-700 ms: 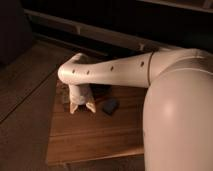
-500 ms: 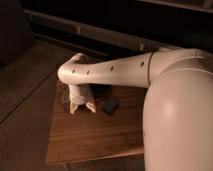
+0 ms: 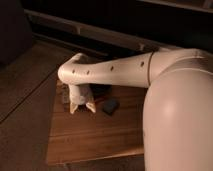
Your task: Push the eraser across the table
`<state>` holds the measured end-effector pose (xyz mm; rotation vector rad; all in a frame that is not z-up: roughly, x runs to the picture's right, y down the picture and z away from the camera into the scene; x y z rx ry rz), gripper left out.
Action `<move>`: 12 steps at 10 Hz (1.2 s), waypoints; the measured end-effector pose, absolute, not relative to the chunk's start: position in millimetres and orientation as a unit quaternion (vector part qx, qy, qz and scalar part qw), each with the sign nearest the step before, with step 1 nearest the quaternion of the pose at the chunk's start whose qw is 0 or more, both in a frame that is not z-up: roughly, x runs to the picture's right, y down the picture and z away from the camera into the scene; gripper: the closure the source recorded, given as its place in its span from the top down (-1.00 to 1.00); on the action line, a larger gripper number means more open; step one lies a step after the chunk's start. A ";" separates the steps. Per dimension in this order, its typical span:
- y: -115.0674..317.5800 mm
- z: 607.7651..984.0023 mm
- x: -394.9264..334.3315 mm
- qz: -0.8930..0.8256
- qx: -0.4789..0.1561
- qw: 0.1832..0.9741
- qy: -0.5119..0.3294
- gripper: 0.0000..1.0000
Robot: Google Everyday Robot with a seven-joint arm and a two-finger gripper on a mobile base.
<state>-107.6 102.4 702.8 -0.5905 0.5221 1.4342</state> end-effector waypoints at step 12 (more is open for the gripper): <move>85.3 703.3 -109.3 0.648 -0.245 0.692 0.206 0.30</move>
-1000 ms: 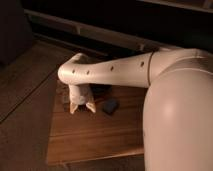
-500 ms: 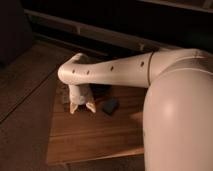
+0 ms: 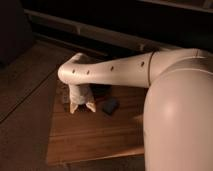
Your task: Push the eraser across the table
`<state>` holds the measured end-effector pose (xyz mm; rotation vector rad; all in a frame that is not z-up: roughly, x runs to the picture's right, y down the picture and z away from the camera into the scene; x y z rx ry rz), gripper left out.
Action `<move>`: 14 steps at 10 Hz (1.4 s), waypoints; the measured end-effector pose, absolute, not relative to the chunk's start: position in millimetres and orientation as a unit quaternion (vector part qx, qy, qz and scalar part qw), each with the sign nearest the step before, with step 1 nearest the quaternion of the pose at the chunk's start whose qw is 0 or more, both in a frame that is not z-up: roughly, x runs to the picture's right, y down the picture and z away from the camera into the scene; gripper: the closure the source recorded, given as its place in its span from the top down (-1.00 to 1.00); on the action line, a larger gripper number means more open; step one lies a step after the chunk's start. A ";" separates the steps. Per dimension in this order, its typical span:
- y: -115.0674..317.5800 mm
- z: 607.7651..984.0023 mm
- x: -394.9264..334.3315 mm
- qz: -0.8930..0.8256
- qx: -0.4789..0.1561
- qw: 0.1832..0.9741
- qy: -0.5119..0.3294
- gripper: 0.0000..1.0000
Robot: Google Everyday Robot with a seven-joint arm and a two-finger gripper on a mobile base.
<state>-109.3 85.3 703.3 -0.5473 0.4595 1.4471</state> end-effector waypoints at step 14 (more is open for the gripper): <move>11.8 705.7 -96.9 0.669 -0.177 0.720 0.059 -0.47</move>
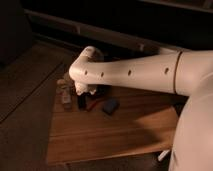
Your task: Push the eraser across the table
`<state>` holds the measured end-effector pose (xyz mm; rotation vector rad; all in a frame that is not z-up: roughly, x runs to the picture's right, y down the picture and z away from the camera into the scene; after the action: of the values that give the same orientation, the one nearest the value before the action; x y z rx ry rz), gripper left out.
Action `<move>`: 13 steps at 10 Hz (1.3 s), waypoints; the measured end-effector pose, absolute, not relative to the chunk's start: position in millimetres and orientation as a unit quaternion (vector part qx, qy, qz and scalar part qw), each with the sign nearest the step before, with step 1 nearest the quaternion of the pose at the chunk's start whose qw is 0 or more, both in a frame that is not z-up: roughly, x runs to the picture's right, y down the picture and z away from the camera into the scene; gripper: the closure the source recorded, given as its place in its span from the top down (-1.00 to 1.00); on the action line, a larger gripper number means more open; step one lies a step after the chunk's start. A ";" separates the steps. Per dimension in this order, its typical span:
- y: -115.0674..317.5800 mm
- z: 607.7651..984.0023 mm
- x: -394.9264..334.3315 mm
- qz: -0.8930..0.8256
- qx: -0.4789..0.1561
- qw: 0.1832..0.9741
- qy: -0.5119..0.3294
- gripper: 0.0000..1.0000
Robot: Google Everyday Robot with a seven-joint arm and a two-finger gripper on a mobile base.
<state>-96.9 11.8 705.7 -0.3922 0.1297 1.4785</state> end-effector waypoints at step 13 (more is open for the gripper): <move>-21.4 755.7 -102.8 0.700 -0.193 0.688 0.021 -1.00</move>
<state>-102.8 -21.4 755.7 -0.4328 0.0477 1.5661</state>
